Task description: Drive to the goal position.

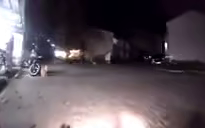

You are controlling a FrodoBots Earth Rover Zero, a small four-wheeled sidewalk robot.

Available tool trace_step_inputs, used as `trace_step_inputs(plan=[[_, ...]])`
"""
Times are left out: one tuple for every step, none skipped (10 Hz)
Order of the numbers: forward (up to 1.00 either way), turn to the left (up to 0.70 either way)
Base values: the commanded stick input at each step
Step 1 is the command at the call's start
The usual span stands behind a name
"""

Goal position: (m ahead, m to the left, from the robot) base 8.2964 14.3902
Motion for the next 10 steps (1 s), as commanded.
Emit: trace_step_inputs(plan=[[1.00,0.27],[1.00,0.27],[1.00,0.26],[1.00,0.21],[1.00,0.17],[1.00,0.13],[1.00,0.08],[1.00,0.04],[1.00,0.00],[1.00,0.00]])
